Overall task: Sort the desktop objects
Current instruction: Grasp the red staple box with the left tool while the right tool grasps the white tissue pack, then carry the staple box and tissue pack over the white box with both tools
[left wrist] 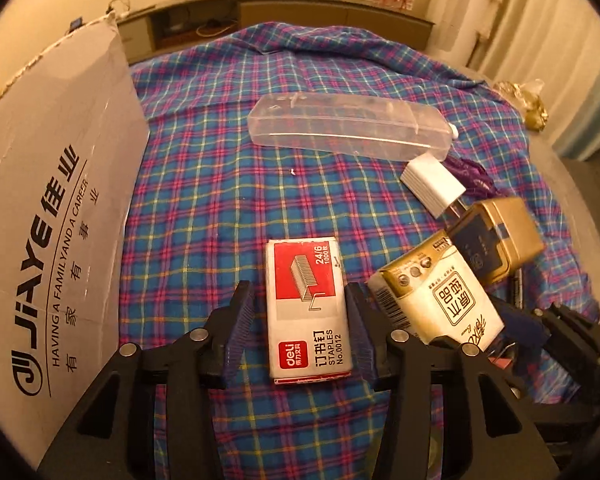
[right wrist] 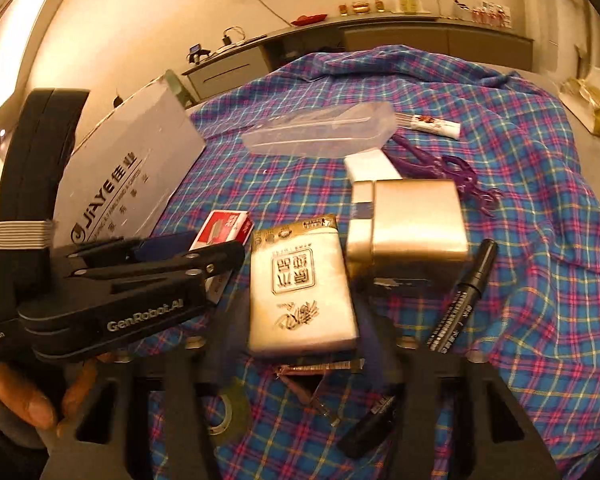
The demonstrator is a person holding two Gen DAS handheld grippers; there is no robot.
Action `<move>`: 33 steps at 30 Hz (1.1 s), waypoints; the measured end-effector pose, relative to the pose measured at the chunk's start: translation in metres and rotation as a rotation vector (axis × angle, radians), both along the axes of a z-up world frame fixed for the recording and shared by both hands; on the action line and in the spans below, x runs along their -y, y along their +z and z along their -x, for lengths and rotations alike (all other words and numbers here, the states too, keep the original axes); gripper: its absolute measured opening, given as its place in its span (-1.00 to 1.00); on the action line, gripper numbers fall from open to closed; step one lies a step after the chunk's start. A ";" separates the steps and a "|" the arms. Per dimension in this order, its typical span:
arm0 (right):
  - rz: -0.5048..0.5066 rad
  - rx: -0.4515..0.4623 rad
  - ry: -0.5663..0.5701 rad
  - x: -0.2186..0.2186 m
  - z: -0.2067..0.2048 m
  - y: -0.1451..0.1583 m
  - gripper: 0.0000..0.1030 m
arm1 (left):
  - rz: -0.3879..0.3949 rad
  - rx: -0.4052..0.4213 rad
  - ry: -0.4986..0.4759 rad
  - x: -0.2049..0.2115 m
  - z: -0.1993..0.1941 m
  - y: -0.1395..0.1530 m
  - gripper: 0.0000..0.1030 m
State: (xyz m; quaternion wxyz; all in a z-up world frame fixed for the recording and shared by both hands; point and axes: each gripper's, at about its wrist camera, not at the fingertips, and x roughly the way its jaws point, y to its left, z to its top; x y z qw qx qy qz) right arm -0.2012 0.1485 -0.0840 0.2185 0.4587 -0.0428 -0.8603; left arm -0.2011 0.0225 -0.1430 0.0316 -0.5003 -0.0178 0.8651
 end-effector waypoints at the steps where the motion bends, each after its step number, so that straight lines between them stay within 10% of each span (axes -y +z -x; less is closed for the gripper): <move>1: 0.011 -0.004 0.003 -0.001 -0.001 0.002 -0.13 | 0.018 -0.001 -0.004 -0.001 0.000 0.001 -0.21; 7: 0.097 -0.001 -0.003 -0.013 -0.010 0.010 -0.65 | -0.003 0.006 0.003 0.004 -0.010 0.006 -0.24; 10: 0.110 0.027 0.012 -0.008 -0.007 0.006 -0.50 | -0.013 -0.009 0.018 0.009 -0.021 0.012 -0.25; 13: 0.060 0.013 0.033 0.007 -0.009 0.004 0.29 | -0.011 -0.021 0.055 0.018 -0.033 0.019 -0.26; 22: -0.205 -0.063 0.108 0.050 -0.013 -0.009 0.02 | -0.136 -0.043 0.084 0.045 -0.067 0.049 -0.26; 33: -0.036 -0.096 0.029 0.029 -0.027 0.031 0.01 | -0.223 -0.148 0.068 0.065 -0.107 0.116 -0.26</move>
